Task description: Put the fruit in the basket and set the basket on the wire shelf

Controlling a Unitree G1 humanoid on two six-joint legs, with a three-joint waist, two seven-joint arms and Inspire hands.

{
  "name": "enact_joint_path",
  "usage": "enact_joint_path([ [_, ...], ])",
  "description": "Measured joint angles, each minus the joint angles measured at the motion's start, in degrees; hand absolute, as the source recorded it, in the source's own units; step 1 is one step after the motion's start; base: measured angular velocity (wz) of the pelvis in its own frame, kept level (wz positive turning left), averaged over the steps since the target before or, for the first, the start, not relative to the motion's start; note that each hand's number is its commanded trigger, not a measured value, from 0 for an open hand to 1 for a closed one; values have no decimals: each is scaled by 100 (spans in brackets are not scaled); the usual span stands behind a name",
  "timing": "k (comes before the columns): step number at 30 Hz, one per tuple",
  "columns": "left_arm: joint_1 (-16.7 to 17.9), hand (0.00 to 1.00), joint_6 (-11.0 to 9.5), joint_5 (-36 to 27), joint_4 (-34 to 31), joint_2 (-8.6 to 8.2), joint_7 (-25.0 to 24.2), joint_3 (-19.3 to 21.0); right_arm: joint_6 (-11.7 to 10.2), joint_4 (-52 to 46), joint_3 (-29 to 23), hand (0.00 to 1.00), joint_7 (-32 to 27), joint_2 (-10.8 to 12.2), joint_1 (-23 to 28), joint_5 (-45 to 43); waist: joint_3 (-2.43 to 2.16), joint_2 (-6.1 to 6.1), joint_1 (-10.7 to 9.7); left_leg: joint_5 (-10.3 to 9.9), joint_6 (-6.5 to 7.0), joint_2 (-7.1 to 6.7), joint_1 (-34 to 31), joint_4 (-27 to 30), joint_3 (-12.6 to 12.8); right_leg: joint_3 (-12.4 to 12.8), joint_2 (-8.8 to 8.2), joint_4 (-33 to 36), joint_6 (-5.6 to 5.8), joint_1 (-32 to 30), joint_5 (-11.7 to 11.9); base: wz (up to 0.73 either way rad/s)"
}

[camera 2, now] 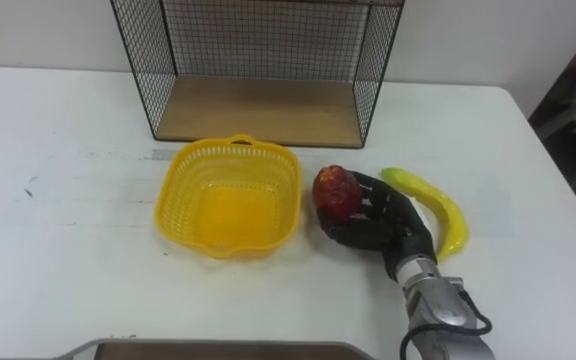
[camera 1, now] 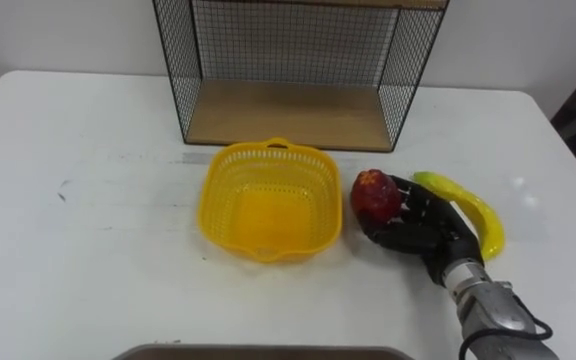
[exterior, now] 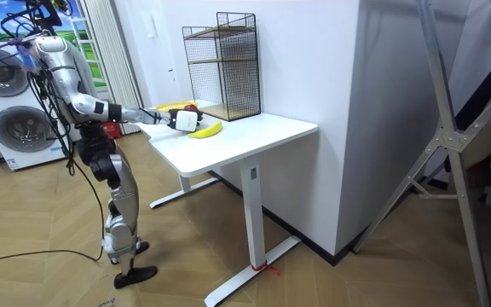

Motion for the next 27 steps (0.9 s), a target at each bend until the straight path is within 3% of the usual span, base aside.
enact_joint_path([
  [13, -234, 0, -28, -32, 172, 18, -1, -2, 2, -1821, 49, 100, 177, -32, -53, -1190, 4, 4, 17, 0, 0, 12, -11, -52, 45, 56, 13, -3, -1, -24, 18, -2],
  [27, -256, 0, -24, -47, 173, 25, 0, -121, 13, -2662, 385, 100, 668, -25, -56, -2007, 19, -71, 157, 0, 0, 18, -54, -52, 31, 19, -1, 66, -1, -104, 21, -1],
])
